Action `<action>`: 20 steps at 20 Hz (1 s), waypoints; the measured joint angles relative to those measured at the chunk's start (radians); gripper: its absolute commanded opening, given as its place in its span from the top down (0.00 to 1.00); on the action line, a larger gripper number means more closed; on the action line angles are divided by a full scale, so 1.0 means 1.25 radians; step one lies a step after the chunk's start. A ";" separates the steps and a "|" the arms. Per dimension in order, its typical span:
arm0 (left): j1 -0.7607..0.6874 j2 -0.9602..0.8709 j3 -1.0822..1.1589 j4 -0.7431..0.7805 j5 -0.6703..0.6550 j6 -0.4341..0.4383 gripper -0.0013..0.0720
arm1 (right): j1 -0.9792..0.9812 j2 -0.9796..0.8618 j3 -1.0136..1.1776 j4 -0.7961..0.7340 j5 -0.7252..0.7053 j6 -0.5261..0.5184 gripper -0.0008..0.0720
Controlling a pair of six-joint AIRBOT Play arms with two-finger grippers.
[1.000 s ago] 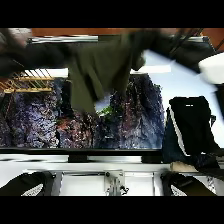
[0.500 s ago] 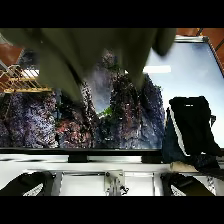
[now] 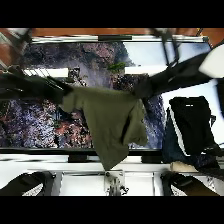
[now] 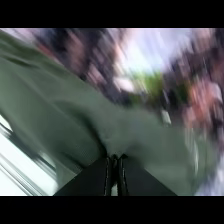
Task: Fold the shirts.
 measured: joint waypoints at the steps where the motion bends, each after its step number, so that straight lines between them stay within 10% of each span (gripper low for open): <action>1: 0.000 -0.014 -0.037 -0.004 0.011 0.002 0.94 | 0.002 -0.002 -0.051 -0.023 -0.028 0.019 0.89; 12: 0.034 -0.150 -0.108 -0.016 0.157 0.024 0.94 | 0.005 -0.065 -0.127 -0.115 -0.642 0.000 0.89; 16: 0.051 -0.158 -0.076 -0.010 0.161 0.029 0.94 | 0.005 -0.137 -0.061 -0.115 -0.704 0.004 0.89; 17: 0.052 -0.162 -0.077 -0.006 0.158 0.030 0.94 | 0.005 -0.164 -0.054 -0.106 -0.672 0.008 0.72; 18: 0.053 -0.168 -0.081 -0.004 0.152 0.030 0.94 | 0.005 -0.190 -0.049 -0.093 -0.632 0.010 0.28; 20: 0.056 -0.178 -0.089 0.002 0.149 0.030 0.94 | 0.002 -0.226 -0.042 -0.065 -0.538 0.012 0.18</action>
